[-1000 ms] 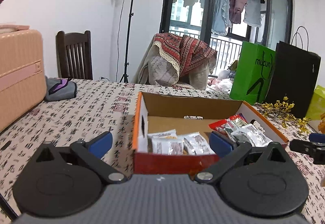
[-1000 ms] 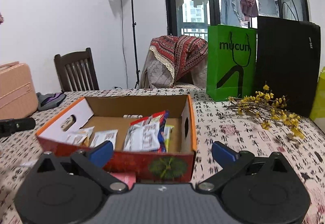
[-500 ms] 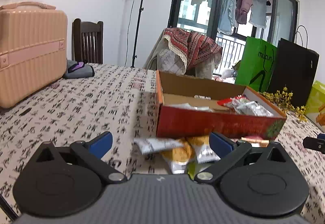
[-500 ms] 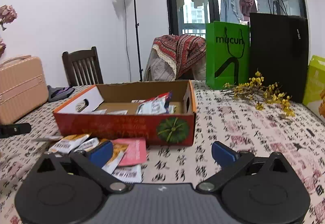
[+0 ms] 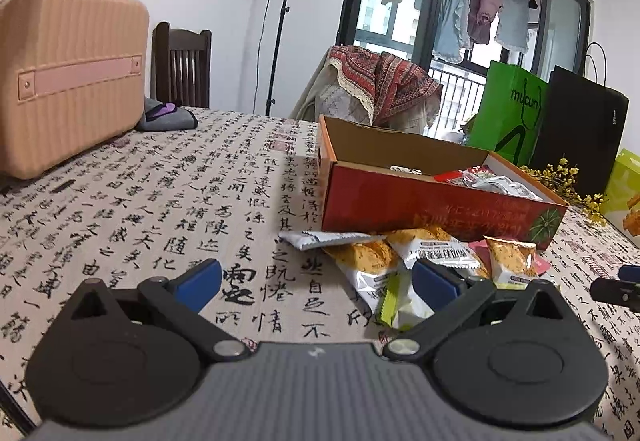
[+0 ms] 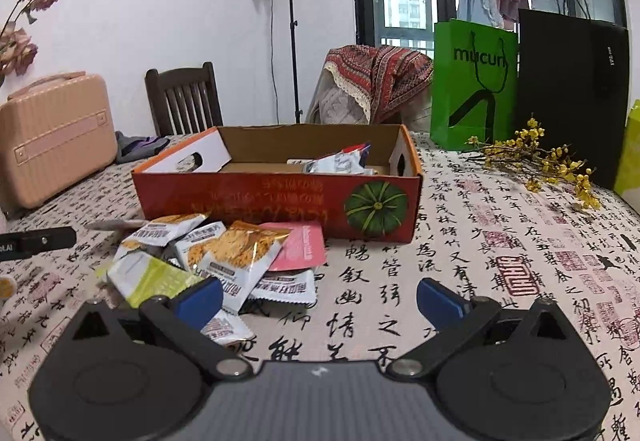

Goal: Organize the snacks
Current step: 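Withdraw both grippers from the box back toward the snack pile, then grasp a cracker packet with the right gripper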

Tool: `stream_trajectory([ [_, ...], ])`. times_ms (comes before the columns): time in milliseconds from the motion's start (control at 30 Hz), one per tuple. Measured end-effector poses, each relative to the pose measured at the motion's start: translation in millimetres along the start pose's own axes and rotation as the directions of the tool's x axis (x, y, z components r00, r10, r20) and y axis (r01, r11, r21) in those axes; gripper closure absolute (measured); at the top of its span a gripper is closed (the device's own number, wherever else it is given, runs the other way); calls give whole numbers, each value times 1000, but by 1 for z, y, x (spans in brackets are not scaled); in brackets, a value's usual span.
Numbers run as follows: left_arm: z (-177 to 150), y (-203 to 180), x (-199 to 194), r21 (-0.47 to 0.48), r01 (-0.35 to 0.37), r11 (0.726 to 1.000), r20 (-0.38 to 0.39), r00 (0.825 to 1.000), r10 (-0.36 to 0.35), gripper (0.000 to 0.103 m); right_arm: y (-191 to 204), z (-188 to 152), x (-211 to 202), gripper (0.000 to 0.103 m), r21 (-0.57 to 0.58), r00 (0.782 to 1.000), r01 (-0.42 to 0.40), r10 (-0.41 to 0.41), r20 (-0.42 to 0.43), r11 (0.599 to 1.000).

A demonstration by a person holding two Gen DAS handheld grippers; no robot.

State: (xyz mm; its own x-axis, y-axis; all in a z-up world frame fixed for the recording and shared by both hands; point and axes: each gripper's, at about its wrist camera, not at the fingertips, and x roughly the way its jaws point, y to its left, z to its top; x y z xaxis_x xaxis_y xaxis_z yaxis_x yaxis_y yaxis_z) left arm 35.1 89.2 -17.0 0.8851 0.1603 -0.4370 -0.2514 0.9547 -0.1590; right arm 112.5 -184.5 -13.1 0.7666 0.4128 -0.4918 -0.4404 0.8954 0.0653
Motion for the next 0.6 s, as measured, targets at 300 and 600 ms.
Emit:
stream_trajectory([
  [300, -3, 2, 3, -4, 21, 1000, -5, 1000, -21, 0, 20, 16, 20, 0, -54, 998, 42, -44, -40, 998],
  [600, -4, 8, 4, -43, 16, 999, -9, 1000, -16, 0, 52, 41, 63, 8, -70, 992, 44, -52, -118, 997],
])
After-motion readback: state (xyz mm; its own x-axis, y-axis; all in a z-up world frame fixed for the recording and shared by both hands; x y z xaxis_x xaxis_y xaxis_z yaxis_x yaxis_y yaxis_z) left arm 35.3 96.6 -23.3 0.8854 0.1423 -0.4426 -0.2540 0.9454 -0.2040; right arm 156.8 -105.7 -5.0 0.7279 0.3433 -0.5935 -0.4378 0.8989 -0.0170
